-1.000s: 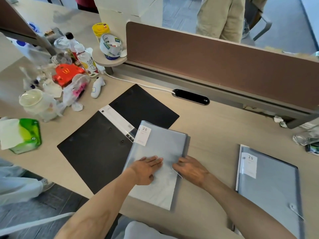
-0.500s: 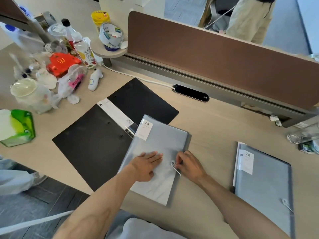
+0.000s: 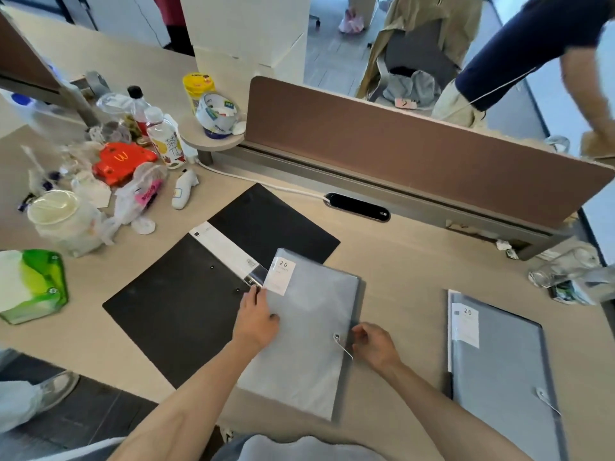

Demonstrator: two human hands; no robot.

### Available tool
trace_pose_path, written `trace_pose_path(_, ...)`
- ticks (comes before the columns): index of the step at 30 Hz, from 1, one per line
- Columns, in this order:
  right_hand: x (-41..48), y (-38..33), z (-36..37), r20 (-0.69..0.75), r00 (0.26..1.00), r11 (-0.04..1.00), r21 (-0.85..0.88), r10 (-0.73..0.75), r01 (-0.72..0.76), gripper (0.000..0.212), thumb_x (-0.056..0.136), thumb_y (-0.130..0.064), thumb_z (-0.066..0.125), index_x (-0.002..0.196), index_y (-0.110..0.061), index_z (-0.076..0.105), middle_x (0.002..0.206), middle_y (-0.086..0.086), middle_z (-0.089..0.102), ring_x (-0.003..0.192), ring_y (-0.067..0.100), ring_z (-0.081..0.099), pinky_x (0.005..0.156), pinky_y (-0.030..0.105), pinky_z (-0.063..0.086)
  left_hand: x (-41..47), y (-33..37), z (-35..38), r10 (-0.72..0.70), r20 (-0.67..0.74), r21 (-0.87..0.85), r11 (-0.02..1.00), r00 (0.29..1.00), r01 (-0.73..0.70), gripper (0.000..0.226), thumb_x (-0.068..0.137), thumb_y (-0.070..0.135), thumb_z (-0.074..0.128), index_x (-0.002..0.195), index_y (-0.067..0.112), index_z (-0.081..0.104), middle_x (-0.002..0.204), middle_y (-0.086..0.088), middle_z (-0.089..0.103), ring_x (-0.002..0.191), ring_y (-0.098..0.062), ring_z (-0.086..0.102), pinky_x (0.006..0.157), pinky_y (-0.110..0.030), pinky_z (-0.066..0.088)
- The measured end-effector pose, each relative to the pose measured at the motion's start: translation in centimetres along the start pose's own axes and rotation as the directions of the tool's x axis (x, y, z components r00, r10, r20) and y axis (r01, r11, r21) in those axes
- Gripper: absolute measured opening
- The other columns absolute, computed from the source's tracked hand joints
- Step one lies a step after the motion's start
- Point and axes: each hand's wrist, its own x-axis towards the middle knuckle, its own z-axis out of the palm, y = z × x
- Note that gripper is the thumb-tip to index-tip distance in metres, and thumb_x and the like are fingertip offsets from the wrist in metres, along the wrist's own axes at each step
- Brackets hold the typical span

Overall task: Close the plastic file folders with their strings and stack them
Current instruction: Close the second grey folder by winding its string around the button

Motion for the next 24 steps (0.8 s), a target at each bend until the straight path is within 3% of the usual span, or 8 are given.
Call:
trace_pose_path(5, -1.0, -0.9, 1.9, -0.055, 0.994, 0.991, 0.103, 0.093, -0.087, 0.015, 0.077, 0.001, 0.06, 0.082, -0.009, 0.071, 0.066, -0.007, 0.061, 0.085, 0.025, 0.067, 0.073, 0.025, 0.048, 1.5, -0.1, -1.3, -0.129, 0.161, -0.309, 0.935, 0.979, 0.174, 0.065, 0.072, 0.025, 0.061, 0.132, 0.013, 0.04, 0.13, -0.01, 0.052, 0.121, -0.033, 0.05, 0.104, -0.046, 0.042)
trace_pose_path(7, -1.3, -1.2, 2.2, -0.076, 0.991, 0.991, 0.09, 0.11, -0.103, 0.008, 0.081, -0.009, 0.063, 0.083, -0.009, 0.07, 0.078, 0.003, 0.068, 0.091, 0.026, 0.067, 0.073, 0.026, 0.046, 1.9, 0.5, -1.9, -0.141, 0.219, -0.456, 0.86, 0.965, 0.229, 0.061, 0.076, 0.019, 0.064, 0.131, 0.014, 0.04, 0.124, -0.004, 0.053, 0.116, -0.03, 0.055, 0.098, -0.042, 0.047)
trace_pose_path(10, -1.8, -1.3, 2.2, -0.122, 0.976, 0.98, 0.115, 0.178, -0.164, 0.018, 0.083, -0.017, 0.066, 0.098, -0.008, 0.071, 0.099, 0.009, 0.071, 0.097, 0.024, 0.065, 0.066, 0.019, 0.035, 1.8, 1.7, -2.3, -0.084, 0.332, -0.567, 0.778, 0.939, 0.271, 0.045, 0.083, 0.012, 0.066, 0.124, 0.011, 0.048, 0.117, -0.008, 0.06, 0.105, -0.025, 0.06, 0.082, -0.035, 0.05)
trace_pose_path(14, -2.9, -0.5, 1.5, -0.188, 0.954, 0.952, 0.243, 0.234, -0.186, 0.029, 0.079, -0.009, 0.071, 0.107, -0.004, 0.069, 0.105, 0.013, 0.071, 0.1, 0.026, 0.066, 0.058, 0.01, 0.034, 1.0, 3.3, -2.3, -0.006, 0.346, -0.633, 0.736, 0.938, 0.238, 0.015, 0.086, 0.005, 0.063, 0.098, 0.013, 0.057, 0.098, -0.008, 0.065, 0.081, -0.017, 0.062, 0.061, -0.026, 0.049)
trace_pose_path(17, -3.8, 0.9, 0.4, -0.23, 0.923, 0.912, 0.348, 0.308, -0.217, 0.031, 0.078, -0.006, 0.07, 0.108, -0.003, 0.067, 0.106, 0.013, 0.07, 0.097, 0.027, 0.065, 0.059, 0.008, 0.037, 0.7, 4.7, -2.1, 0.046, 0.344, -0.679, 0.702, 0.938, 0.215, 0.017, 0.086, 0.006, 0.064, 0.101, 0.012, 0.059, 0.099, -0.008, 0.066, 0.081, -0.018, 0.065, 0.064, -0.028, 0.052)
trace_pose_path(20, -4.6, 2.1, -0.6, -0.206, 0.902, 0.847, 0.469, 0.379, -0.249, 0.046, 0.085, -0.018, 0.062, 0.128, -0.005, 0.051, 0.118, 0.013, 0.06, 0.098, 0.024, 0.058, 0.08, 0.021, 0.04, 0.8, 5.8, -2.3, 0.083, 0.364, -0.721, 0.656, 0.928, 0.224, 0.029, 0.085, 0.011, 0.065, 0.113, 0.013, 0.056, 0.106, -0.009, 0.067, 0.091, -0.024, 0.066, 0.07, -0.034, 0.054)
trace_pose_path(22, -5.1, 2.9, -1.3, -0.141, 0.899, 0.769, 0.582, 0.415, -0.264, 0.053, 0.092, -0.029, 0.056, 0.137, -0.006, 0.04, 0.119, 0.012, 0.056, 0.097, 0.021, 0.055, 0.083, 0.025, 0.038, 0.5, 7.1, -2.3, 0.114, 0.372, -0.742, 0.633, 0.921, 0.221, 0.034, 0.085, 0.013, 0.067, 0.117, 0.015, 0.055, 0.109, -0.009, 0.067, 0.096, -0.026, 0.066, 0.074, -0.037, 0.055)
trace_pose_path(24, -5.3, 3.8, -2.4, -0.158, 0.898, 0.73, 0.647, 0.41, -0.219, 0.041, 0.094, -0.035, 0.053, 0.127, -0.011, 0.049, 0.113, 0.008, 0.058, 0.102, 0.023, 0.056, 0.083, 0.026, 0.037, 0.2, 8.6, -1.9, 0.147, 0.37, -0.77, 0.601, 0.917, 0.214, 0.038, 0.084, 0.013, 0.068, 0.119, 0.017, 0.054, 0.111, -0.009, 0.067, 0.1, -0.028, 0.066, 0.08, -0.042, 0.056)
